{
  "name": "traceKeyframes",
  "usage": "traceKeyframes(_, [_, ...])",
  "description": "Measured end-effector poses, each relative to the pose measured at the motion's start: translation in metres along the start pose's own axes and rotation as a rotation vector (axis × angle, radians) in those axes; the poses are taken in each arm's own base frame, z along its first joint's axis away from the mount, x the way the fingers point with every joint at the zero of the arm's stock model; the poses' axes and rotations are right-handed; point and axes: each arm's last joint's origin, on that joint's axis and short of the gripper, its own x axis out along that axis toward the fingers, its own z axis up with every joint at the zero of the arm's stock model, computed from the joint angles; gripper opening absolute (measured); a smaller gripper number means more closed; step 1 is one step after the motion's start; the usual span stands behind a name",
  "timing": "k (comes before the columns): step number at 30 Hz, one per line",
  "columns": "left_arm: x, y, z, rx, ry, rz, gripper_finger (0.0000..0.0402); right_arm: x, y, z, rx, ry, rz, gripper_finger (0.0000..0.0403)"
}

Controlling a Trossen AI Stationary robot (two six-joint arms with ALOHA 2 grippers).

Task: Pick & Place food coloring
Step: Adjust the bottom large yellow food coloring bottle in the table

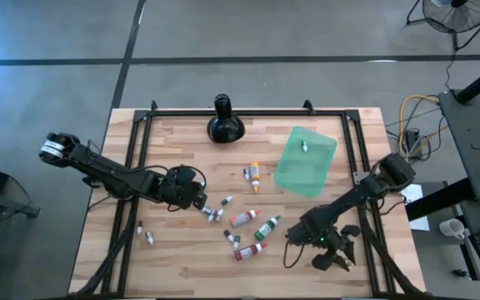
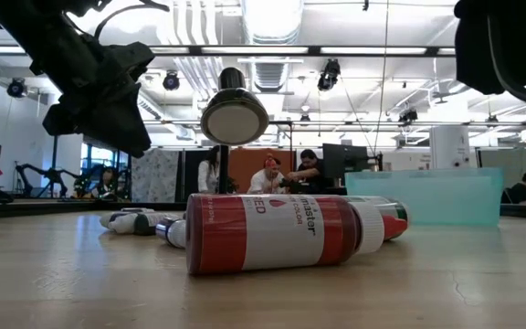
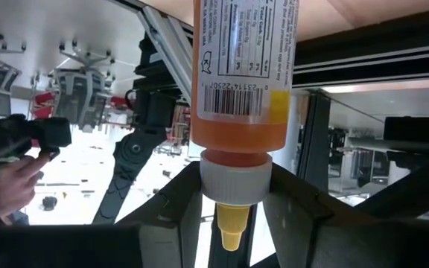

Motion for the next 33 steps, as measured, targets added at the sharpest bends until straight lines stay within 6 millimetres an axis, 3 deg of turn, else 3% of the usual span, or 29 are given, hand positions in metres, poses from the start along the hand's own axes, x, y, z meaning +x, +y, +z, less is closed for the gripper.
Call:
traceKeyframes(11, [0.0,0.0,0.0,0.0,0.0,0.0,0.008,0.002,-0.006,0.004,0.016,-0.005,-0.01,0.0163])
traceKeyframes(22, [0.0,0.0,0.0,0.001,0.0,0.001,0.008,-0.001,0.002,0.0,-0.018,-0.024,-0.005,0.0166])
traceKeyframes(33, [0.0,0.0,0.0,0.004,0.0,0.0,0.008,-0.004,0.008,-0.001,-0.058,-0.166,-0.057,0.0166])
